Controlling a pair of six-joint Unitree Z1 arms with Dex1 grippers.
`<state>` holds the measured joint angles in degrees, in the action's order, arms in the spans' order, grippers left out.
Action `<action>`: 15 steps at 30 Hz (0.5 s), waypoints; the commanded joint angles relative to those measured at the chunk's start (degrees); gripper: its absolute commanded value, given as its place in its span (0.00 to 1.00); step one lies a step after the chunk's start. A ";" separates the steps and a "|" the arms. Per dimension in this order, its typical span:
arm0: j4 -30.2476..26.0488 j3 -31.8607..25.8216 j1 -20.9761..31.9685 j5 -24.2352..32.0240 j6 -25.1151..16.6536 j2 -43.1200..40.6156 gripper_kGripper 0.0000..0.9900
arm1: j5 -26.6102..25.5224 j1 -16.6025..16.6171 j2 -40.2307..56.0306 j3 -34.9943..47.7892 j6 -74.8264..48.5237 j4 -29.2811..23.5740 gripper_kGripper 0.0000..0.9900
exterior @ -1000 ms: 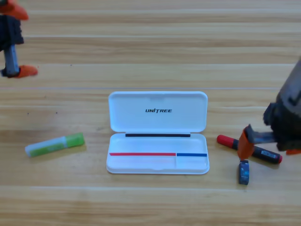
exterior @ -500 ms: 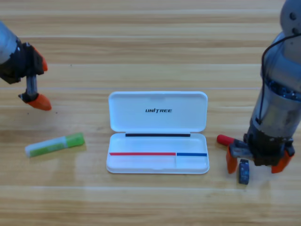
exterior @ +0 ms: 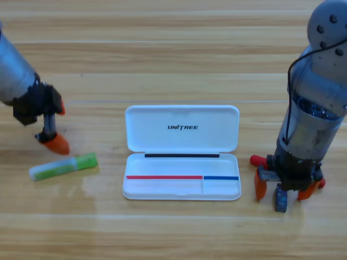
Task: Clean up eraser and pencils
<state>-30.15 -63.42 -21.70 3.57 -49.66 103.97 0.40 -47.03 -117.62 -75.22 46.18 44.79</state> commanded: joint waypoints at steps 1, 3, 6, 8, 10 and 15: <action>-0.08 3.65 1.04 0.83 0.80 2.38 0.94 | -1.10 1.42 -4.02 -0.02 -0.22 -1.55 0.45; 0.01 4.45 1.04 0.92 0.80 2.20 0.94 | -1.19 1.42 -4.02 0.33 -0.39 -1.99 0.24; 0.80 5.94 1.04 1.27 0.80 1.67 0.94 | -1.37 1.42 -3.76 0.77 -0.39 -1.99 0.01; 1.94 7.17 1.04 1.62 0.80 1.41 0.94 | -1.28 1.42 -2.97 1.21 -0.48 -1.90 0.00; 3.70 8.58 1.04 1.79 0.71 1.15 0.94 | -1.10 1.42 -1.47 1.39 -1.54 -1.37 0.00; 4.93 9.63 1.04 2.58 0.71 1.76 0.97 | -0.66 1.24 5.47 -3.36 -10.94 9.26 0.00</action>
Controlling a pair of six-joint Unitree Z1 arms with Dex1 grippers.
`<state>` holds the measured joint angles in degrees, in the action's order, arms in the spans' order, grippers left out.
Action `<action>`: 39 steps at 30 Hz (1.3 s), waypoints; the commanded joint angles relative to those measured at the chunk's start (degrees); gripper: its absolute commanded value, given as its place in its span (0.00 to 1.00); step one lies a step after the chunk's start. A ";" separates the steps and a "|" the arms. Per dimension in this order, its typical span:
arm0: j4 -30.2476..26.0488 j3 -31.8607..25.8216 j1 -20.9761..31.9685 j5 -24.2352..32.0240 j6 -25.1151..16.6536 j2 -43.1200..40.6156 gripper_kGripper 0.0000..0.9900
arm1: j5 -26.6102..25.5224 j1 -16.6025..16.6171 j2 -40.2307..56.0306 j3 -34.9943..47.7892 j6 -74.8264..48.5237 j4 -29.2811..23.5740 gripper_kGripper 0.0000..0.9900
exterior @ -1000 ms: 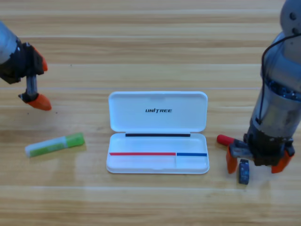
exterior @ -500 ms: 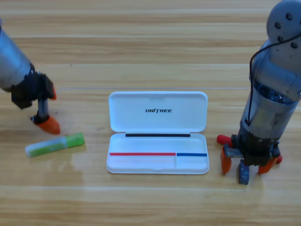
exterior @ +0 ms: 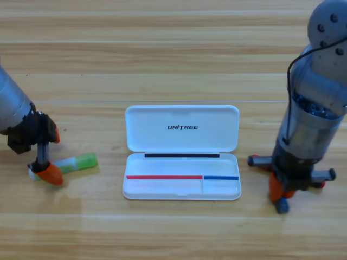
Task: Clean up eraser and pencils
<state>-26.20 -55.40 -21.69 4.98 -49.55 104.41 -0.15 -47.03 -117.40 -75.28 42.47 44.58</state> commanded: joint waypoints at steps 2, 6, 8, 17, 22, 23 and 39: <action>1.94 2.32 1.04 1.17 0.60 1.41 0.97 | 1.12 0.97 7.88 -5.93 -12.50 13.34 0.00; 2.82 2.75 0.95 1.17 0.25 2.29 0.97 | 2.09 0.45 10.17 -10.68 -30.87 15.36 0.00; 3.52 3.19 0.95 1.17 0.25 2.64 0.96 | 0.15 -0.52 9.38 -13.49 -46.96 17.47 0.00; 6.07 4.42 0.95 1.17 0.07 3.78 0.90 | -8.37 -4.56 -1.34 -22.28 -76.84 24.41 0.00; 6.33 4.60 0.95 1.09 0.07 4.22 0.85 | -3.01 -6.41 -8.64 -27.64 -80.44 24.76 0.00; 6.33 4.51 0.95 1.09 -0.02 4.22 0.84 | -1.78 -6.59 -9.78 -28.78 -80.88 24.94 0.00; 6.42 4.34 0.95 1.61 -2.39 0.79 0.18 | -0.02 -7.38 -17.34 -37.75 -82.46 25.99 0.00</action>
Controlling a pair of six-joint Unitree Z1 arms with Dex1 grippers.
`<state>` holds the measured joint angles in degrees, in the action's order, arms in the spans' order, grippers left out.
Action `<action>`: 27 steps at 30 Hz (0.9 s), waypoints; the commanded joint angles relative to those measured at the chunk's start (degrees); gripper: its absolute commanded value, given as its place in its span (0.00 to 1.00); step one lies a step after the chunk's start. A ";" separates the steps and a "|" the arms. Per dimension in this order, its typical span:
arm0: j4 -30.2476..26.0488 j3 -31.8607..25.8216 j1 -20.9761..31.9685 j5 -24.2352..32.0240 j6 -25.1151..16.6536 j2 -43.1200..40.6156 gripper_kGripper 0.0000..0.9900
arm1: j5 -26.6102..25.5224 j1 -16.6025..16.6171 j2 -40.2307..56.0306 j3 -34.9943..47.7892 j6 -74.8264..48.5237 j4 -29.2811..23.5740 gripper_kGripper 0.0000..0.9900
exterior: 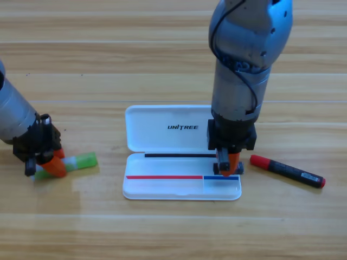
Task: Clean up eraser and pencils
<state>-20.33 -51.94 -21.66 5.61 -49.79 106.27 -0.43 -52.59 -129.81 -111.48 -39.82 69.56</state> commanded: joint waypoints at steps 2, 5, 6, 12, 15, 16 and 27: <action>0.47 0.87 0.92 1.25 -3.04 -1.94 0.09 | 0.52 -1.82 -5.72 -2.25 -0.17 1.11 0.00; 0.20 0.70 0.92 1.16 -3.48 -3.08 0.00 | 0.60 -1.82 -6.42 -3.13 -0.17 1.02 0.00; 0.20 0.70 0.92 1.16 -3.48 -3.44 0.00 | 0.60 -1.82 -6.51 -3.31 -0.17 1.02 0.00; -0.94 -0.36 0.92 1.69 -3.65 -4.31 0.00 | 0.60 -1.90 -6.33 -3.40 0.01 1.02 0.00; -3.40 -2.12 0.83 2.39 -3.74 -5.19 0.00 | 0.60 -1.99 -6.33 -3.31 0.19 1.11 0.00; -5.16 -3.26 0.66 3.01 -3.74 -5.37 0.00 | 0.52 -1.99 -6.33 -3.22 0.19 1.02 0.00; -19.22 -15.04 -4.79 5.03 -2.86 -11.26 0.00 | -0.36 -2.43 -5.72 -2.52 0.27 1.90 0.00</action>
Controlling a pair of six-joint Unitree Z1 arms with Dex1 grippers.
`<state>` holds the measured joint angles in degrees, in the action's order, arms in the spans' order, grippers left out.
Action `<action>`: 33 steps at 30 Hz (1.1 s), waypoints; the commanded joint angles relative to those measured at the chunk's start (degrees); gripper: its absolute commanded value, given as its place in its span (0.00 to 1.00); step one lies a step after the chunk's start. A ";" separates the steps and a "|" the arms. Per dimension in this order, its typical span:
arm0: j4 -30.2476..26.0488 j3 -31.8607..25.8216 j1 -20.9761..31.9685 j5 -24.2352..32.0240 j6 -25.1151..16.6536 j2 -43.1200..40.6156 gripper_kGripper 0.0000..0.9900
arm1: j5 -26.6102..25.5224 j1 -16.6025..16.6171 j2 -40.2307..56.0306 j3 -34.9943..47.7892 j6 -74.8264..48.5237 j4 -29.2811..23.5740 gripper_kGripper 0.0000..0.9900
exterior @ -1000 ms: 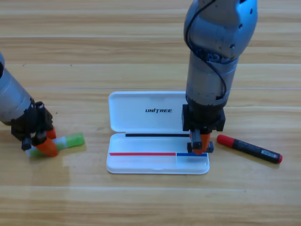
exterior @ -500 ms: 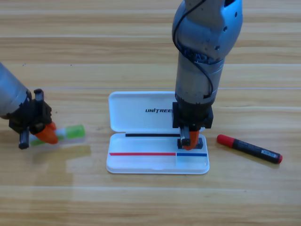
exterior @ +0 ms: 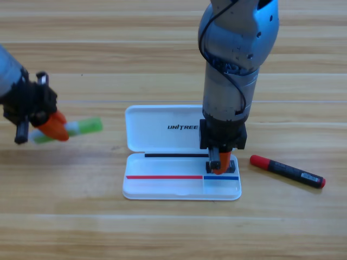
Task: Clean up eraser and pencils
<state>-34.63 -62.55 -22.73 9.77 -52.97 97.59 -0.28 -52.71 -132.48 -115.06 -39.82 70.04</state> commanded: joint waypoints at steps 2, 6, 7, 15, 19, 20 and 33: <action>-6.68 -6.53 -4.60 0.77 0.50 -2.41 0.00 | -0.95 -2.48 -2.78 1.42 0.18 1.51 0.00; -8.79 -8.99 -5.66 0.69 0.94 -1.44 0.00 | -2.18 -2.66 -2.52 1.86 0.27 1.68 0.00; -9.06 -9.26 -5.75 0.69 1.03 -1.26 0.00 | -2.45 -2.74 -2.52 1.86 0.27 1.68 0.00; -9.58 -9.96 -7.94 0.86 2.17 -0.91 0.00 | -2.09 -2.74 -2.61 2.38 0.27 1.68 0.00; -9.67 -10.57 -8.73 0.86 2.78 0.14 0.00 | -1.74 -2.74 -2.52 3.17 0.27 1.68 0.00; -9.67 -10.75 -8.82 0.86 2.87 0.40 0.00 | -1.74 -2.66 -2.43 3.35 0.27 1.68 0.00; -9.58 -10.49 -9.00 1.13 3.22 1.37 0.00 | -0.78 -1.87 -2.17 3.79 0.18 1.68 0.00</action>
<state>-43.60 -73.11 -30.76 9.97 -50.39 96.60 -2.12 -54.00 -132.48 -112.52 -39.82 70.41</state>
